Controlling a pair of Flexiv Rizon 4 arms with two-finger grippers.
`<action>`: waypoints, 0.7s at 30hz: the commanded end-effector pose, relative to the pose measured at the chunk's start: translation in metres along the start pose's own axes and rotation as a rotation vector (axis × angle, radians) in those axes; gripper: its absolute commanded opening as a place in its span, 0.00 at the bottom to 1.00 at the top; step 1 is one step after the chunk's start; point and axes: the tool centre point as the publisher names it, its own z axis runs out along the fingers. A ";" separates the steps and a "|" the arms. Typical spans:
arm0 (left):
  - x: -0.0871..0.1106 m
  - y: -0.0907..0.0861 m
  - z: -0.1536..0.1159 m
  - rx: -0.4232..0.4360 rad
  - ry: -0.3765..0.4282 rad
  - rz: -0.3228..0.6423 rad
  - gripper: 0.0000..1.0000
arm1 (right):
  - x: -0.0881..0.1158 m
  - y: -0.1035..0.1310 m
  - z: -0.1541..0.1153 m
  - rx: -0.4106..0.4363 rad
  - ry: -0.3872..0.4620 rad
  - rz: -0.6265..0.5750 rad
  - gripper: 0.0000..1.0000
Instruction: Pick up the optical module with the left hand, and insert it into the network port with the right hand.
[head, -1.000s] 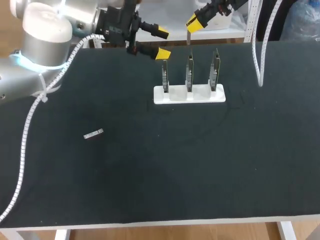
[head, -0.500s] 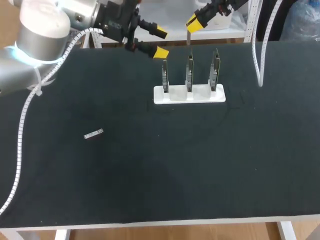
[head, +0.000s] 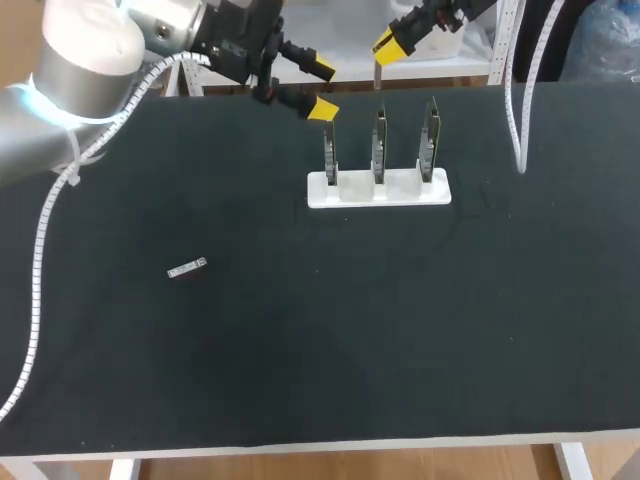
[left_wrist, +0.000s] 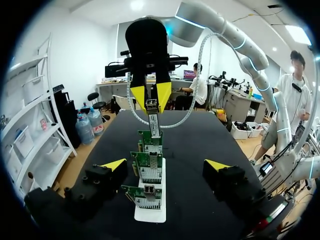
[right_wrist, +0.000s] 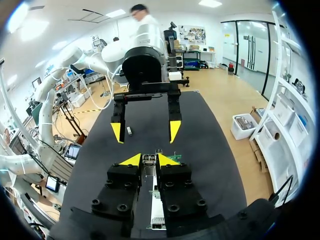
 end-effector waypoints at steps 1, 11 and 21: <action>0.000 0.000 -0.001 0.003 0.004 0.000 1.00 | -0.002 -0.007 -0.002 -0.059 0.003 -0.001 0.00; 0.001 0.000 -0.001 -0.001 0.012 -0.005 1.00 | -0.002 -0.007 -0.003 -0.060 0.006 -0.006 0.00; 0.001 -0.001 -0.002 -0.004 0.006 0.003 1.00 | -0.003 -0.006 -0.003 -0.057 0.006 -0.005 0.00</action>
